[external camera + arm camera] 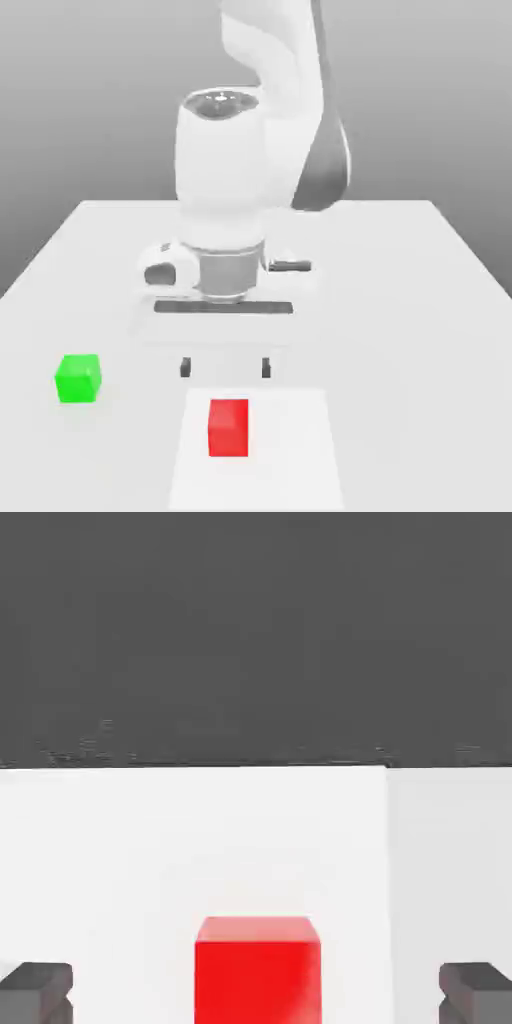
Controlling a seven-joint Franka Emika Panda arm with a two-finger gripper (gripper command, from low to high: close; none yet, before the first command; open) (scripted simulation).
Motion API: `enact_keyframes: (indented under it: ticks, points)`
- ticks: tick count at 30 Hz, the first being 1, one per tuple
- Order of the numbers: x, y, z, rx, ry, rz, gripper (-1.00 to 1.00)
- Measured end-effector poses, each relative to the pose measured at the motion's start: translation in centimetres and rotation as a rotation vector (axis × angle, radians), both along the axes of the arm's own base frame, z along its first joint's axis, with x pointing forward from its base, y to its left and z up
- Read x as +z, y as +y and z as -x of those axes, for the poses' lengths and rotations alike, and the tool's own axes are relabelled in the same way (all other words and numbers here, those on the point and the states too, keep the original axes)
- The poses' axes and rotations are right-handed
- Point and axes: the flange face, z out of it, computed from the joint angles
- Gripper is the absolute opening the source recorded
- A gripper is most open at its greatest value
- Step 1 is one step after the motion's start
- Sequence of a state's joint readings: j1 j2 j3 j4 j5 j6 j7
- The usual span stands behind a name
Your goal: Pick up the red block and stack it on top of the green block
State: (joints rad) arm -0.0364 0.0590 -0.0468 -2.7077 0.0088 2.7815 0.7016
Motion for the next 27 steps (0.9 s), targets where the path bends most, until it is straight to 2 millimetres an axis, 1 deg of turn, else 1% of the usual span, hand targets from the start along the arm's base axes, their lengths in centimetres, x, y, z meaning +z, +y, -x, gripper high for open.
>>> enact_keyframes:
  ticks: [5, 6, 11, 12, 13, 15, 19, 23, 27]
  points:
    - [-5.6, 0.0, 0.4, 0.001, 0.014, -0.001, 0.0]
    - [-6.3, 0.0, 0.4, 0.001, 0.015, -0.001, -1.0]
    - [-6.3, 0.0, 0.4, 0.002, 0.015, 0.0, -1.0]
    - [-6.7, 0.0, 0.5, 0.001, 0.015, 0.0, -1.0]
    - [-6.4, 0.0, 0.4, 0.001, 0.015, 0.0, -1.0]
    - [-4.8, 0.0, 0.3, 0.002, 0.015, -0.001, -1.0]
    - [-0.9, -0.2, 0.5, 0.001, 0.015, 0.0, -1.0]
    - [0.8, -5.7, 1.5, -0.011, 0.014, 0.013, -1.0]
    - [1.8, -11.0, 3.4, 0.002, 0.015, 0.021, -1.0]
